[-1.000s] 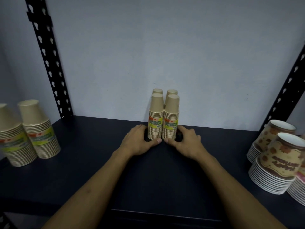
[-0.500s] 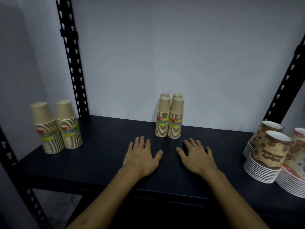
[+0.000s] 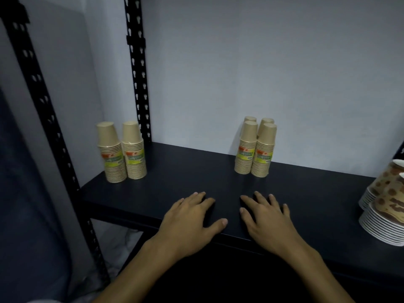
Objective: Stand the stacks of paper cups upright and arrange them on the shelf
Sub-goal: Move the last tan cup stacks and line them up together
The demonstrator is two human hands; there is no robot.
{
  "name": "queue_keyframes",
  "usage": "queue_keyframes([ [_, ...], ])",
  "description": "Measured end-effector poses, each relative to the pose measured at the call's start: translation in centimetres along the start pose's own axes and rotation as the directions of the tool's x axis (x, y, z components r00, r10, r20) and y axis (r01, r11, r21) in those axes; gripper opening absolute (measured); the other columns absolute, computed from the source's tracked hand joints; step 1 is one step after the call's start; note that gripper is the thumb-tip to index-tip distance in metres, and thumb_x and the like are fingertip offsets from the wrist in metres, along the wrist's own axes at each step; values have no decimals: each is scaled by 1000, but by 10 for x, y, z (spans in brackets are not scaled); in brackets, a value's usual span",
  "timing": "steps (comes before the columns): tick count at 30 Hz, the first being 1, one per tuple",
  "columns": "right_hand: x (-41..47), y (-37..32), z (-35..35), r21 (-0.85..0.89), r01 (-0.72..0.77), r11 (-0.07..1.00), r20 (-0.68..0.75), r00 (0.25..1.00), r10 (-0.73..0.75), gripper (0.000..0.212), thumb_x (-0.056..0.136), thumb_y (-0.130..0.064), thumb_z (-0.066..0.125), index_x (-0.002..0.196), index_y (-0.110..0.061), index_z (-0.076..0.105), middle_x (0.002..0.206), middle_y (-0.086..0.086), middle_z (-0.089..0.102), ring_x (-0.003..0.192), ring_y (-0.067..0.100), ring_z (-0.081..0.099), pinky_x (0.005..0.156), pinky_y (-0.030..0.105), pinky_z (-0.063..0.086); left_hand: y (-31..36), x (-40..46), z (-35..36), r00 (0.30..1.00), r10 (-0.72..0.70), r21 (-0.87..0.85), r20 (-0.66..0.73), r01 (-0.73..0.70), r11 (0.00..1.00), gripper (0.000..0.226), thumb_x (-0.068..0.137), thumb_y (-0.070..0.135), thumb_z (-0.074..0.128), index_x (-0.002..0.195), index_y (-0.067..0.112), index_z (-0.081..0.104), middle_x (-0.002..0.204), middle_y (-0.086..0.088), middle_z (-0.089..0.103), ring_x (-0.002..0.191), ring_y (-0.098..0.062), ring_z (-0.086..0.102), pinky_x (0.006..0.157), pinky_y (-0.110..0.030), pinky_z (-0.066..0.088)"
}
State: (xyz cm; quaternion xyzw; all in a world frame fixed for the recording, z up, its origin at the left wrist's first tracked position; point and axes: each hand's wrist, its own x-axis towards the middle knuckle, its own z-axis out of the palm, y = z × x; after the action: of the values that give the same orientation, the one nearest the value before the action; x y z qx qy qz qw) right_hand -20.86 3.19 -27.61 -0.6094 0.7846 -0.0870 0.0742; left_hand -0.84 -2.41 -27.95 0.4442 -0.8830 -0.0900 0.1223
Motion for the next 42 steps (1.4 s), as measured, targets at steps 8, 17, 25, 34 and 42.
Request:
queue_keyframes([
  [8, 25, -74, 8, 19, 261, 965, 57, 963, -262, 51, 105, -48, 32, 154, -34, 32, 167, 4, 20, 155, 30, 10, 121, 60, 8, -70, -16, -61, 975, -149, 83, -164, 164, 983, 59, 91, 67, 50, 134, 28, 56, 137, 11, 55, 122, -14, 54, 96, -39, 50],
  [17, 70, -131, -1, -25, 451, 892, 143, 885, -443, 52, 100, -50, 47, 147, -27, 45, 146, 6, 45, 136, 30, 40, 111, 51, 33, -110, -31, -126, 807, -211, -106, -552, 183, 977, 55, 92, 49, 62, 139, 22, 48, 139, 0, 51, 116, -22, 58, 89, -42, 53],
  [25, 109, -180, -39, 390, 415, 822, -167, 910, -380, 45, 96, -40, 62, 134, -17, 54, 124, 3, 62, 115, 22, 61, 95, 35, 51, -128, 2, -147, 783, -179, -158, -596, 104, 982, 60, 96, 43, 60, 148, 23, 37, 157, -2, 34, 142, -23, 39, 110, -38, 37],
  [34, 118, -241, -63, 733, 384, 561, -206, 912, -355, 68, 97, -38, 61, 154, -20, 29, 157, 7, 39, 138, 27, 46, 111, 43, 42, -157, 31, -127, 696, -415, -414, -586, 183, 892, 51, 100, 39, 54, 146, 21, 41, 156, -11, 34, 145, -31, 32, 112, -49, 36],
  [42, 128, -247, -37, 620, 520, 588, -327, 852, -409, 54, 99, -22, 60, 148, -22, 38, 142, 7, 55, 123, 25, 58, 100, 39, 50, -173, 29, -116, 722, -396, -492, -567, 89, 866, 46, 104, 25, 51, 148, 30, 38, 135, -3, 56, 110, -16, 56, 92, -39, 50],
])
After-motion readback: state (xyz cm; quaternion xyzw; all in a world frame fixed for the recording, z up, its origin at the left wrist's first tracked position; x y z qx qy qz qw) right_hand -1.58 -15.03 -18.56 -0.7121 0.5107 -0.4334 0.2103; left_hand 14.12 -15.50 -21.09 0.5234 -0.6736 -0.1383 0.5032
